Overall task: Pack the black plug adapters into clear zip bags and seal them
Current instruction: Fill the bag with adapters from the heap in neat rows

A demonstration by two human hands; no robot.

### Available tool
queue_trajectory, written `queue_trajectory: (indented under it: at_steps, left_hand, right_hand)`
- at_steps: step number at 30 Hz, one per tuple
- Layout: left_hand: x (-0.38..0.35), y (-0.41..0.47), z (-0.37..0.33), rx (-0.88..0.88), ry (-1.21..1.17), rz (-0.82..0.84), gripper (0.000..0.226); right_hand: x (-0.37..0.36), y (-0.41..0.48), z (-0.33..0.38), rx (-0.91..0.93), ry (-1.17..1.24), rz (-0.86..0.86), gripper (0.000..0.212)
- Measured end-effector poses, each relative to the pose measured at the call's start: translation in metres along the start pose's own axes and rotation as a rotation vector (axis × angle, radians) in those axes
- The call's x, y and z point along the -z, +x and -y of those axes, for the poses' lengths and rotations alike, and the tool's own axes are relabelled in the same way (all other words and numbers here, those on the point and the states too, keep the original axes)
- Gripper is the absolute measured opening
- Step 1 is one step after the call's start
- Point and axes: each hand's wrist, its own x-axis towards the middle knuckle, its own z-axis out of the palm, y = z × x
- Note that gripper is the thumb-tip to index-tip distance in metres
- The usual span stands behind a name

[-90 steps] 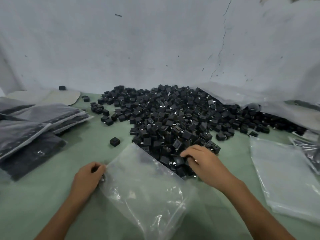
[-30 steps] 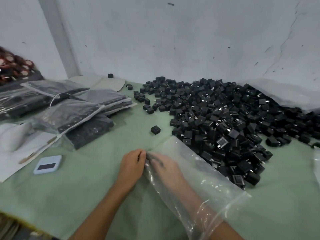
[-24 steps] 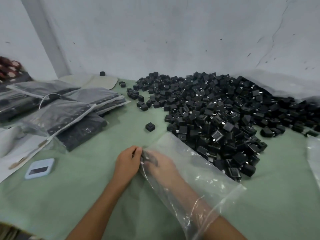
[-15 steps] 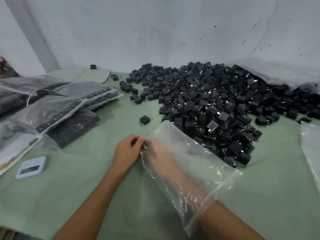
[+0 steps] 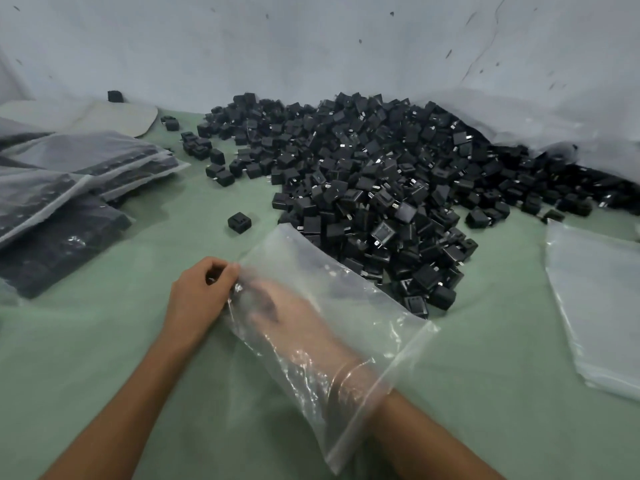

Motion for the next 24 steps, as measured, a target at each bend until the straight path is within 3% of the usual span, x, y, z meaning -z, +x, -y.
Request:
queue_trajectory:
  at_steps: [3, 7, 9, 12, 14, 17, 19, 24]
  left_hand:
    - [0.001, 0.001, 0.005, -0.001, -0.009, -0.001, 0.014]
    - [-0.001, 0.0, 0.006, 0.009, -0.028, -0.016, 0.01]
    - [-0.002, -0.001, 0.004, 0.012, -0.023, -0.017, 0.007]
    - [-0.001, -0.001, 0.002, 0.024, 0.0, -0.008, 0.012]
    - [0.0, 0.0, 0.001, 0.029, 0.019, 0.002, 0.014]
    - [-0.001, -0.001, -0.001, 0.035, 0.037, 0.0, 0.016]
    - [-0.001, -0.002, -0.001, 0.04, 0.051, -0.009, 0.017]
    - [0.008, -0.004, -0.016, 0.076, 0.106, 0.036, 0.031]
  right_hand:
    - [0.026, -0.05, -0.02, 0.008, 0.199, 0.099, 0.04]
    - [0.09, -0.138, -0.059, -0.008, 0.099, 0.133, 0.027]
    - [0.121, -0.154, -0.073, -0.032, 0.128, -0.056, 0.033]
    - [0.146, -0.135, -0.094, -0.077, -0.068, -0.525, 0.032]
    - [0.144, -0.108, -0.097, -0.165, -0.257, -0.608, 0.009]
    - [0.136, -0.076, -0.11, -0.327, -0.485, -0.688, 0.035]
    - [0.137, -0.065, -0.117, -0.278, -0.493, -0.809, 0.037]
    - [0.151, -0.055, -0.126, -0.184, -0.529, -0.557, 0.049]
